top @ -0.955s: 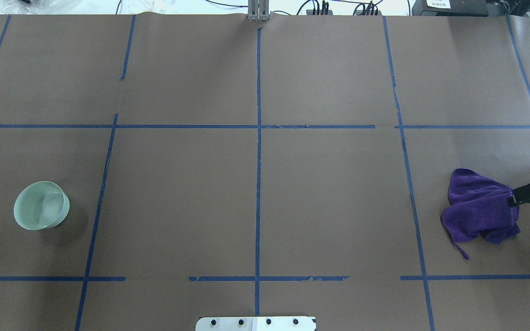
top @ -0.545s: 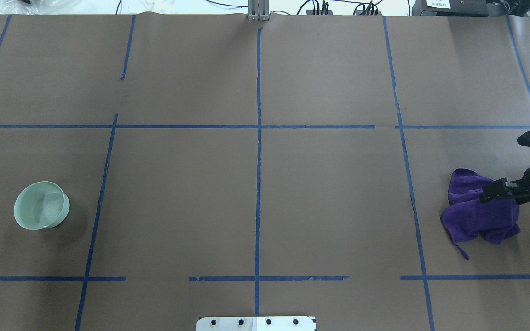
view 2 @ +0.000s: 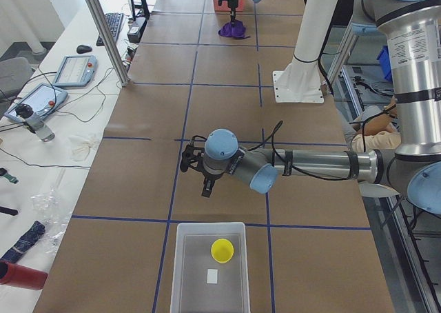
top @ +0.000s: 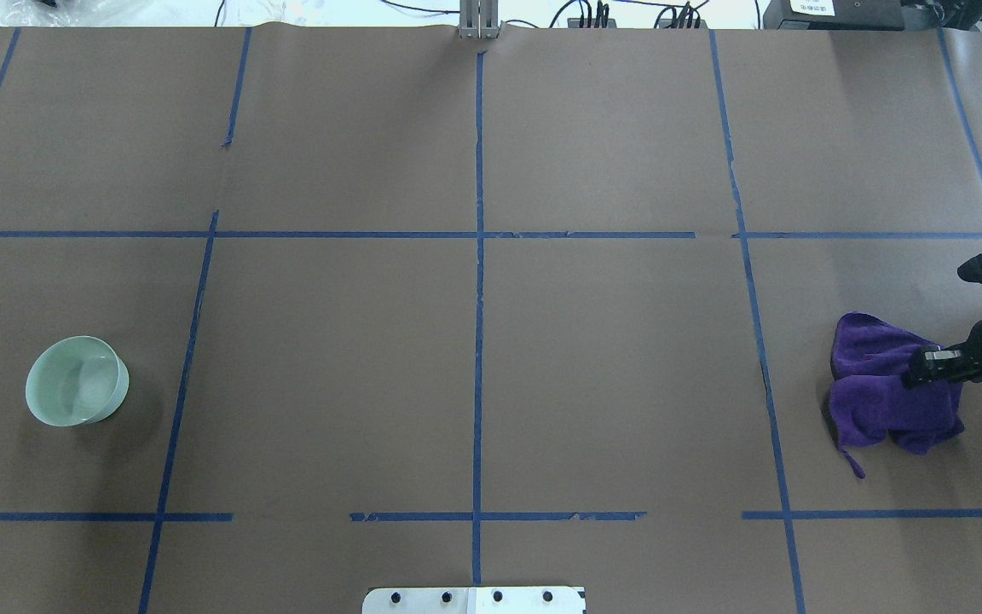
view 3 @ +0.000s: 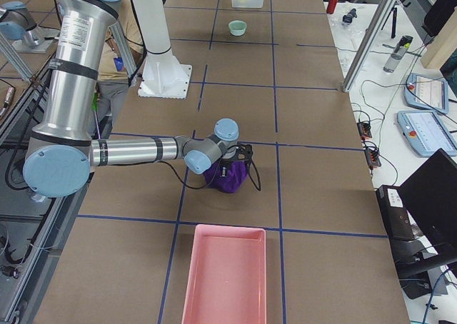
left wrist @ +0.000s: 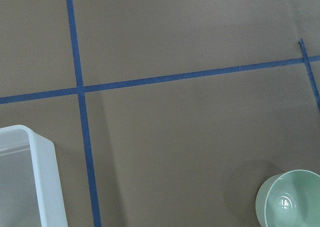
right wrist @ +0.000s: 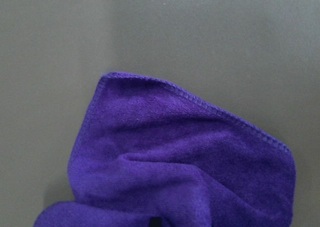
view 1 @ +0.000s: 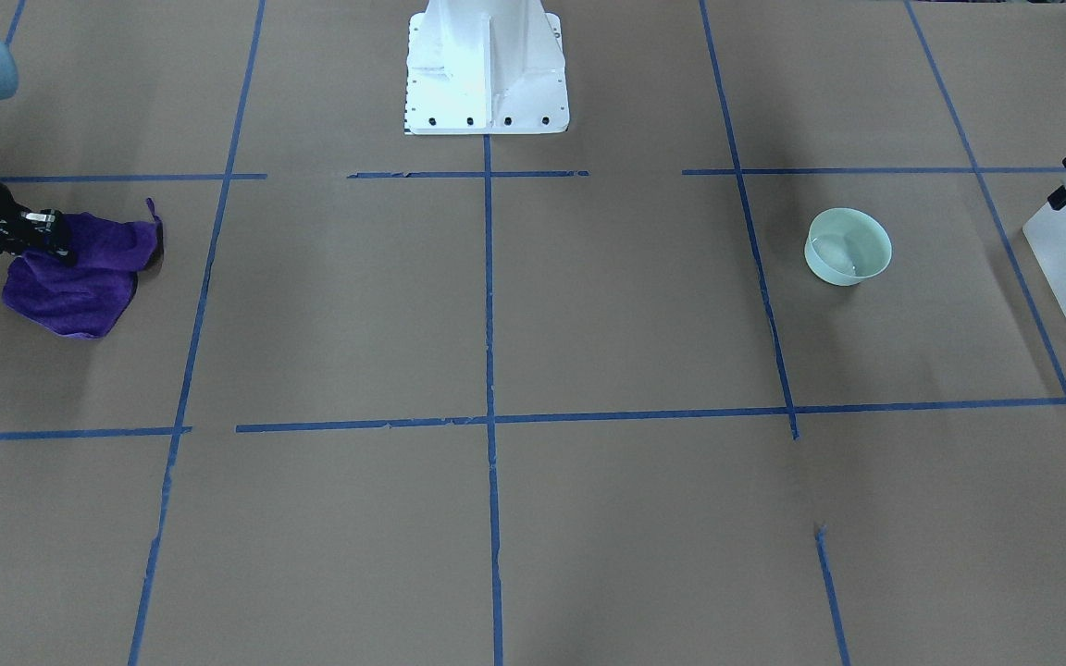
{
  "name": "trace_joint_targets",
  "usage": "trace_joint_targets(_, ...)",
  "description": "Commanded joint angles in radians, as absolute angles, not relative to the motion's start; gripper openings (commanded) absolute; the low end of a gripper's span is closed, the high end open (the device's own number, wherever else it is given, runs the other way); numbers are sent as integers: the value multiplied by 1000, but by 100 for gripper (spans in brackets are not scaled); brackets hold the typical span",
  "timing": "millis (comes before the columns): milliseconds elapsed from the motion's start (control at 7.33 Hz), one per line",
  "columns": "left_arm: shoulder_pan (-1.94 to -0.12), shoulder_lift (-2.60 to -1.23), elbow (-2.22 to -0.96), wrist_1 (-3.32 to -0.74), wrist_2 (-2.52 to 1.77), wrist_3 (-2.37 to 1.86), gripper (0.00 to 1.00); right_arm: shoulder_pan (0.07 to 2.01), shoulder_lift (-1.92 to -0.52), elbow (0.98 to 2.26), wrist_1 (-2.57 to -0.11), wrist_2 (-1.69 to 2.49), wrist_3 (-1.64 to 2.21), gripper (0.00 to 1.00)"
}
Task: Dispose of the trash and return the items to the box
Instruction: 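Reach the right gripper down onto the purple cloth and grasp it, then lift the purple cloth with the right gripper and drop it into the pink bin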
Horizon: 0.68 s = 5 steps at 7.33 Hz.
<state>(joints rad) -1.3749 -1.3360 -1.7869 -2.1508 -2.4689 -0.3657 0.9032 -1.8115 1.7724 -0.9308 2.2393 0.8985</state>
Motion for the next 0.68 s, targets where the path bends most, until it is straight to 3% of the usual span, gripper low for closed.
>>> trace_joint_targets(0, -1281, -1335, -1786, -2276, -2473, -507, 100, 929, -1857, 1857, -937, 2269, 896, 0)
trace_joint_targets(273, -1273, -1335, -1789, -2283, -2473, -520, 100, 1163, -1937, 2023, -940, 2376, 882, 0)
trace_joint_targets(545, -1266, -1335, -1789, -2283, -2468, -522, 100, 1367, -1962, 2025, -952, 2434, 731, 0)
